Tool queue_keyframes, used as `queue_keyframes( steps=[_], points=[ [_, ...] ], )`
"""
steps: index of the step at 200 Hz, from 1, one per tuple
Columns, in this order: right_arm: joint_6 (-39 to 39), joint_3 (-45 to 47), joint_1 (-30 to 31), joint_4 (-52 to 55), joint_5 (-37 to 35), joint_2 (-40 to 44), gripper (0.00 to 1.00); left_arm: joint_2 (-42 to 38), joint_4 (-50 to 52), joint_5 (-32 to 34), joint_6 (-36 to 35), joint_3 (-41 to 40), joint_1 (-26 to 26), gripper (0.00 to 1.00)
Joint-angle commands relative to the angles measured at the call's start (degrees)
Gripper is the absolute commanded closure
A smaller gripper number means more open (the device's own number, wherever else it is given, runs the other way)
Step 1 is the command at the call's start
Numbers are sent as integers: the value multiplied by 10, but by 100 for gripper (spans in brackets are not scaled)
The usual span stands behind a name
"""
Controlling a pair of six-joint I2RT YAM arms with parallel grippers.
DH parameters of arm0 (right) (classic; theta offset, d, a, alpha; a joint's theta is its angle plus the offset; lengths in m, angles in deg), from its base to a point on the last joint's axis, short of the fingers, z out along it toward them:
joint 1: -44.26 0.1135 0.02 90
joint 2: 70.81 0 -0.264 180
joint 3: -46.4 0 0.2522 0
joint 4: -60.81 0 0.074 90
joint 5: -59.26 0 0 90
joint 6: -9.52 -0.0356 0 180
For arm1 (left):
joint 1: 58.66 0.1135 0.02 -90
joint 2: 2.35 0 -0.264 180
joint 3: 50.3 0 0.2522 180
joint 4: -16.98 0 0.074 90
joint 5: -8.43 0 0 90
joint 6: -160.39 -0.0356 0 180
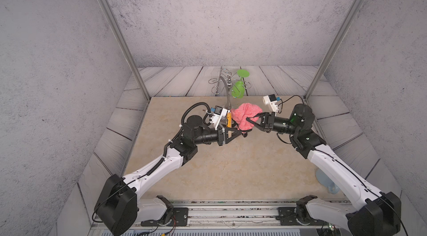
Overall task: Wipe small sickles with rags
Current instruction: Wipe the small sickle.
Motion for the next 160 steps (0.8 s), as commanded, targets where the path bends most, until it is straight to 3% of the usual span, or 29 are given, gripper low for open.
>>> queue_keyframes(
  steps=[1, 28, 62, 83, 160],
  points=[
    [59, -28, -39, 70, 7, -3, 89, -41, -24, -21, 16, -26, -3, 100],
    [73, -87, -52, 80, -1, -66, 89, -70, -31, -28, 24, -63, -37, 100],
    [-28, -139, -52, -52, 19, -152, 89, -73, -42, -19, 22, -88, -69, 100],
    [-60, -169, -51, -79, 21, -191, 89, -58, -67, -20, 32, -93, -82, 100],
    [-80, -233, -33, -88, 35, -250, 89, 6, -81, -27, 24, -68, -103, 100]
  ],
)
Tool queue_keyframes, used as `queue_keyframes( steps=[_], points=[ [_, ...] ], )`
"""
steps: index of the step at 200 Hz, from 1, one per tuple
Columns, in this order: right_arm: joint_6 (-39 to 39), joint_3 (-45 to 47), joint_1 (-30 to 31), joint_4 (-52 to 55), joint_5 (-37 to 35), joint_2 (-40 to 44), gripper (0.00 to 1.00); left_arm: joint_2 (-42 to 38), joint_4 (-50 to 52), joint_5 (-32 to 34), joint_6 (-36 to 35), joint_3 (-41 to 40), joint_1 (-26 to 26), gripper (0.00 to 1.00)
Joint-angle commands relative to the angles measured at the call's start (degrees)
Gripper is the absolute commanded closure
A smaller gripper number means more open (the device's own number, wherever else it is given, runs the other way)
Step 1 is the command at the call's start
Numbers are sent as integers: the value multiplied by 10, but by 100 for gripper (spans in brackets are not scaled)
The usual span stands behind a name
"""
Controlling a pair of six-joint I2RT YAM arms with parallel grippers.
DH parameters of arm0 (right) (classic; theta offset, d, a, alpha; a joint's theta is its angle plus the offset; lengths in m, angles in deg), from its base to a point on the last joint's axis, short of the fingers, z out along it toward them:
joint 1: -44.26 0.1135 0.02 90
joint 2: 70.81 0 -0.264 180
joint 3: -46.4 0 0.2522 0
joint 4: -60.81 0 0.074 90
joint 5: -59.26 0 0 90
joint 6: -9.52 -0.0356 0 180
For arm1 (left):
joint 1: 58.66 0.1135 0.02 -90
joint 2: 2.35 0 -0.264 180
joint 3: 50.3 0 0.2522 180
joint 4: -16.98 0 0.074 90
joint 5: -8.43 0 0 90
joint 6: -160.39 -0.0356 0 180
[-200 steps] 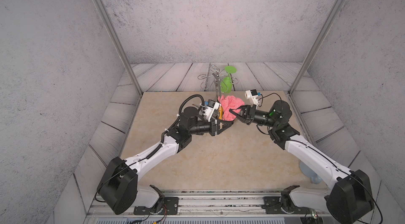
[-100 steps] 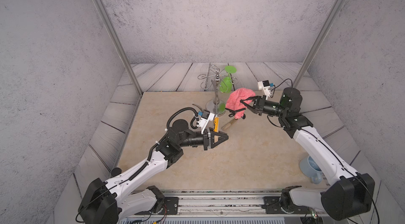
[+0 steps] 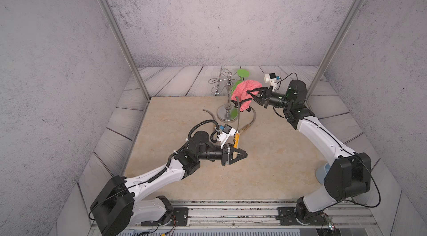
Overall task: Wipe small sickles with rags
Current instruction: Wipe the small sickle.
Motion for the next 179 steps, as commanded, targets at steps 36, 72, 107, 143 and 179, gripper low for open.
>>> queue_keyframes(
  steps=[36, 72, 107, 143, 179],
  points=[
    [-24, -14, 24, -47, 23, -19, 89, 14, -23, -2, -17, 33, -6, 100],
    [-31, 13, 36, -59, 19, -1, 89, 13, 5, 17, -44, 49, -5, 100],
    [-38, 38, 47, -75, 14, 24, 89, 26, 13, 17, -54, 62, -2, 100],
    [-38, 56, 57, -76, 10, 50, 89, 46, -1, 11, -49, 63, 8, 100],
    [-37, 70, 68, -74, 6, 75, 89, 65, -9, 7, -44, 63, 22, 100]
  ],
)
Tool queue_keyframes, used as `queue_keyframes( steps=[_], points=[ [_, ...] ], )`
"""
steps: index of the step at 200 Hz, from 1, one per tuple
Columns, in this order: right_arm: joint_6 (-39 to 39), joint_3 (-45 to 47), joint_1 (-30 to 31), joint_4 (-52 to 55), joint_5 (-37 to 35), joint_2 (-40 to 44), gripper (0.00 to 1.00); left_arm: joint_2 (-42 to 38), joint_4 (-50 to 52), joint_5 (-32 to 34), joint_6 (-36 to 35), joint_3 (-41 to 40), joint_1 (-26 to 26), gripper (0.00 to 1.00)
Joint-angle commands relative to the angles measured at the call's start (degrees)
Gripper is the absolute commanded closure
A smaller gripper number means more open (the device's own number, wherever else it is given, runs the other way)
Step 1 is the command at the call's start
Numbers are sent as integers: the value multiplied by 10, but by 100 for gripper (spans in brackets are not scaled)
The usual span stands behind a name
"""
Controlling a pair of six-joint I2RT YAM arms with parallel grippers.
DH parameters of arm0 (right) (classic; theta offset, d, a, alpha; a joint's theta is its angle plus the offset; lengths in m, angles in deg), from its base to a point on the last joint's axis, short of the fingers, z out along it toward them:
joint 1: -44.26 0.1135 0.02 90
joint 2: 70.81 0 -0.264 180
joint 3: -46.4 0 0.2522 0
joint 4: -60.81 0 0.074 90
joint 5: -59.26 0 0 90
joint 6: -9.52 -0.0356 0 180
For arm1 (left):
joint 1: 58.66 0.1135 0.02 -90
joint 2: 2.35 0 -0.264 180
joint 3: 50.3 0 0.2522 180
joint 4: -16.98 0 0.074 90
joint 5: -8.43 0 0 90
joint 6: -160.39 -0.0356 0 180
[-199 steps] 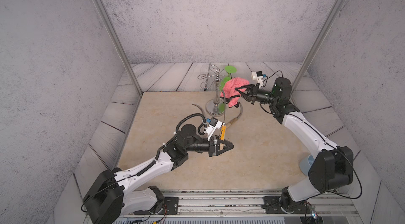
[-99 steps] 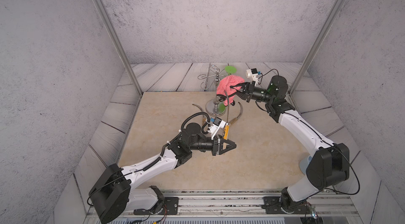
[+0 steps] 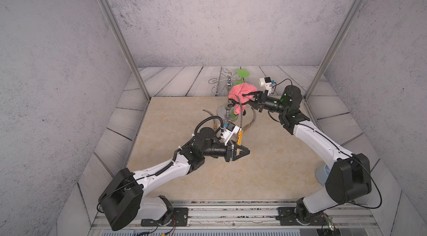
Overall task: Wipe small sickles with rags
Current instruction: Wipe the small sickle.
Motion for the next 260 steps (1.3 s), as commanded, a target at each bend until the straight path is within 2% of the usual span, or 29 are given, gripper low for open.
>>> queue_keyframes(
  steps=[1, 84, 128, 178, 195, 223, 260],
  points=[
    [0, 10, 28, -8, 41, 49, 89, 14, -30, -9, 0, 23, 13, 100],
    [-13, 44, 51, -29, 38, 76, 89, 40, -48, -21, 8, 39, 35, 100],
    [-41, 78, 63, -78, 36, 88, 89, 52, -63, -20, 16, 68, 53, 100],
    [-34, 122, 66, -75, 29, 127, 89, 62, -64, -20, 23, 97, 76, 100],
    [-13, 133, 66, -43, 29, 144, 89, 61, -62, -19, 26, 100, 88, 100],
    [61, 137, 66, 75, 19, 186, 89, 47, -34, -9, 20, 96, 113, 100],
    [182, 113, 63, 262, -10, 236, 89, 18, 92, 21, -41, 103, 121, 100]
  ],
)
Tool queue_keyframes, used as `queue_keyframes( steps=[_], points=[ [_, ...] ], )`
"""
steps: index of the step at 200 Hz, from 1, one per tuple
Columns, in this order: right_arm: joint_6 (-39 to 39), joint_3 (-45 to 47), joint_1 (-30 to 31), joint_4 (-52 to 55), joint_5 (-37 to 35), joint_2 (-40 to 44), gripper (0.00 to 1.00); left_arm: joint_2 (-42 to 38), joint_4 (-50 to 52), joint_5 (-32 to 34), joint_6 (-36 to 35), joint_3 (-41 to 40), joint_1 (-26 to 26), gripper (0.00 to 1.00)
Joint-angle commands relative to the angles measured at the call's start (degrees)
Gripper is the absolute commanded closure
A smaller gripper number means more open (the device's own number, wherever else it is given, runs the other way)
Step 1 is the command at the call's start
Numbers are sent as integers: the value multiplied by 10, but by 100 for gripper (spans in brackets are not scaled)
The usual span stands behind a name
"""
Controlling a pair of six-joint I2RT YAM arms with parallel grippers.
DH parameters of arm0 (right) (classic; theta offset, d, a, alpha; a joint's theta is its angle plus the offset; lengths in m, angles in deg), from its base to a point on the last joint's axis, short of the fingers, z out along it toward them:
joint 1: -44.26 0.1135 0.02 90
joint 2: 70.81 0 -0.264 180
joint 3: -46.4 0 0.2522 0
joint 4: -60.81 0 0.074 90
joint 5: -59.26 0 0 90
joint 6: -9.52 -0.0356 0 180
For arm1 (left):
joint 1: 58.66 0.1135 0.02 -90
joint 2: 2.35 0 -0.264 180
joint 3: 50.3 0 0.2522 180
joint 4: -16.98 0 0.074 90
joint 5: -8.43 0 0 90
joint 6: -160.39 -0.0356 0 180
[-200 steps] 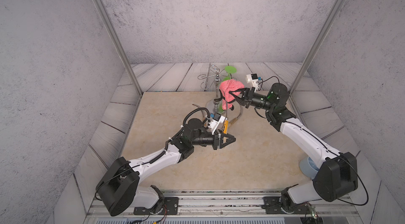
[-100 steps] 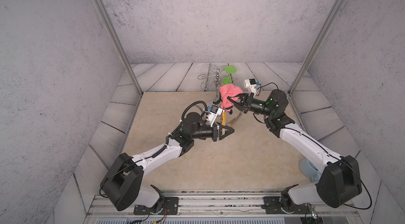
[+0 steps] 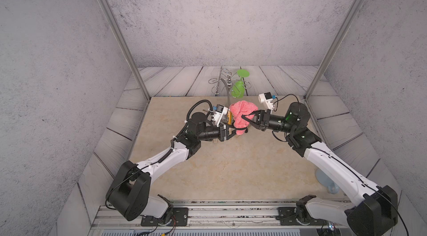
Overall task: Wipe small sickles with rags
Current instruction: Wipe the small sickle.
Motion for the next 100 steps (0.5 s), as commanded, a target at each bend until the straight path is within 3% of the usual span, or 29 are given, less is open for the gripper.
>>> queue_keyframes(
  steps=[1, 52, 74, 100],
  points=[
    [107, -24, 1, 150, -2, 44, 88, -31, 71, 23, -47, 23, 3, 100],
    [331, -164, -3, 504, -142, 52, 89, -74, 236, 81, -113, 3, -7, 100],
    [379, -207, -1, 582, -194, 40, 89, -88, 349, 150, -172, 16, -35, 100],
    [399, -226, 0, 609, -205, 19, 89, -84, 427, 245, -220, 25, -86, 100]
  ],
)
